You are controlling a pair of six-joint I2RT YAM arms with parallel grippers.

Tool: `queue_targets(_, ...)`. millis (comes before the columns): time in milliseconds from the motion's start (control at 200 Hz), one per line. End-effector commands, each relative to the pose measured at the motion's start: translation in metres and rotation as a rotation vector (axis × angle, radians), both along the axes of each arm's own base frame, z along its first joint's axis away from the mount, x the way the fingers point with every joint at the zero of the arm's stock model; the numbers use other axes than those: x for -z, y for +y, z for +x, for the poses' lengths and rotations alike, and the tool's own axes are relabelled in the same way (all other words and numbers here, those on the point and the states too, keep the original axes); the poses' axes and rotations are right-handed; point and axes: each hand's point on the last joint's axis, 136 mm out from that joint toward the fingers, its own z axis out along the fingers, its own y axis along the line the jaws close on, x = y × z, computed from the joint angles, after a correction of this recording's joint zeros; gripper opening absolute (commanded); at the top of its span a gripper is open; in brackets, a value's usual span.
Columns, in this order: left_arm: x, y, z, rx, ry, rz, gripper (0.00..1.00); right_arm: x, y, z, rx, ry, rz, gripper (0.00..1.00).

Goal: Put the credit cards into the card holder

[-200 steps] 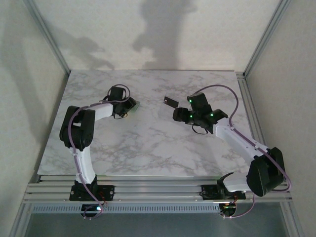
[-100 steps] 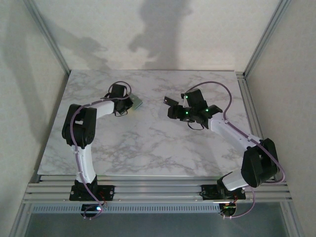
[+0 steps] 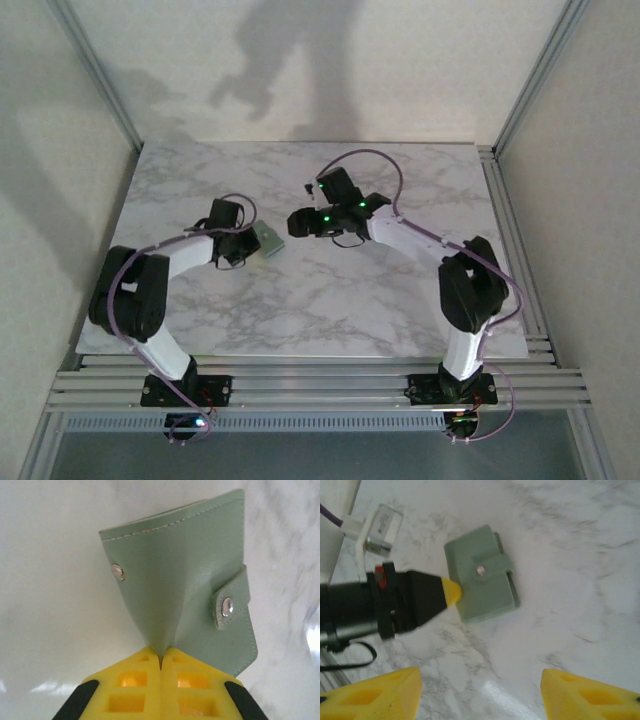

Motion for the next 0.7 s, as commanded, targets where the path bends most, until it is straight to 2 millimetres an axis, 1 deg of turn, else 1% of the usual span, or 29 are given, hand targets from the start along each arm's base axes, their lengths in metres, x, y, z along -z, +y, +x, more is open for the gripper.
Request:
queue_targets(0,-0.003,-0.022,-0.047,0.129,0.069,-0.070,0.00,0.012,0.028,-0.023,-0.082,0.071,0.013,0.63)
queue_targets(45,-0.006,-0.029,-0.058,0.168,0.080,-0.075,0.00,0.022,0.031,-0.034,-0.105,0.098,0.001,0.63)
queue_targets(110,-0.013,-0.039,-0.069,0.226,0.093,-0.074,0.00,0.034,0.031,-0.052,-0.134,0.121,-0.020,0.62)
queue_targets(195,-0.027,-0.054,-0.077,0.294,0.088,-0.107,0.00,0.048,0.027,-0.072,-0.147,0.143,-0.045,0.62)
queue_targets(245,-0.038,-0.061,-0.080,0.320,0.078,-0.126,0.00,0.056,0.021,-0.078,-0.128,0.153,-0.065,0.62)
queue_targets(365,-0.059,-0.070,-0.080,0.366,0.049,-0.123,0.00,0.067,0.001,-0.079,-0.048,0.140,-0.112,0.57)
queue_targets(441,-0.067,-0.078,-0.080,0.395,0.042,-0.141,0.00,0.068,-0.009,-0.076,-0.017,0.121,-0.146,0.51)
queue_targets(466,-0.068,-0.081,-0.080,0.404,0.039,-0.150,0.00,0.068,-0.010,-0.076,-0.011,0.120,-0.145,0.50)
queue_targets(576,-0.072,-0.094,-0.084,0.447,0.036,-0.170,0.00,0.069,-0.002,-0.080,-0.022,0.137,-0.117,0.47)
queue_targets(696,-0.069,-0.098,-0.087,0.468,0.043,-0.161,0.00,0.067,-0.001,-0.077,-0.007,0.118,-0.129,0.47)
